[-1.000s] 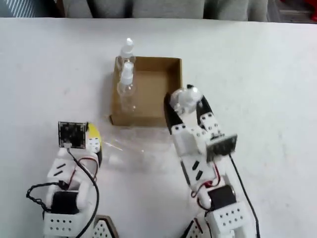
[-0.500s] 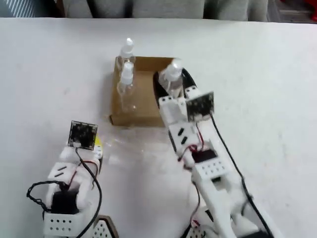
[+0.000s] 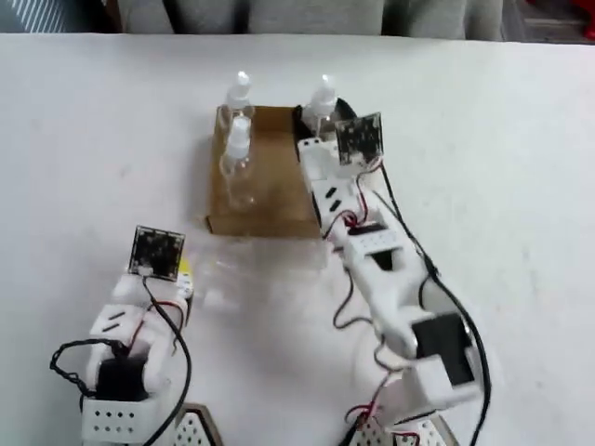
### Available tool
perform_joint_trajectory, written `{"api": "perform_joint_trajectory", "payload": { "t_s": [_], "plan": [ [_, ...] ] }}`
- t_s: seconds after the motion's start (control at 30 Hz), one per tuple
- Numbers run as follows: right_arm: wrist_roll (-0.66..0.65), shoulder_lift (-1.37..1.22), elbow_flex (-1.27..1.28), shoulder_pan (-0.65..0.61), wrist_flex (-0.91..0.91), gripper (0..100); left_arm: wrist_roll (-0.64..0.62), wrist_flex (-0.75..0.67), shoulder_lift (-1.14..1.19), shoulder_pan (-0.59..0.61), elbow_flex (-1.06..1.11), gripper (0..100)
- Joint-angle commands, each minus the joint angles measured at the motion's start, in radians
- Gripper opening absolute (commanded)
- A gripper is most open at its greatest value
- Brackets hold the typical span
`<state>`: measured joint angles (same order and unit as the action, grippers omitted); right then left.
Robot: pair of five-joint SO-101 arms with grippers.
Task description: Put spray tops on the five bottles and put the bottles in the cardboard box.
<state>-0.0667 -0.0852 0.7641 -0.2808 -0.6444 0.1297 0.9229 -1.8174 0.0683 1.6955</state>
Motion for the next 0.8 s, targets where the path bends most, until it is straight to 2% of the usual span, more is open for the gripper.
{"api": "perform_joint_trajectory", "payload": {
  "t_s": [0.0,0.43,0.77],
  "plan": [
    [-0.003,-0.081,-0.121,0.015,-0.025,1.6,0.009,0.003,-0.012,0.012,-0.003,2],
    [-0.009,-0.432,-0.485,0.027,-0.025,1.6,0.009,0.0,-0.012,0.012,-0.003,2],
    [-0.011,-0.513,-0.537,0.044,-0.025,1.6,0.009,-0.002,-0.012,0.012,-0.003,2]
  ]
}}
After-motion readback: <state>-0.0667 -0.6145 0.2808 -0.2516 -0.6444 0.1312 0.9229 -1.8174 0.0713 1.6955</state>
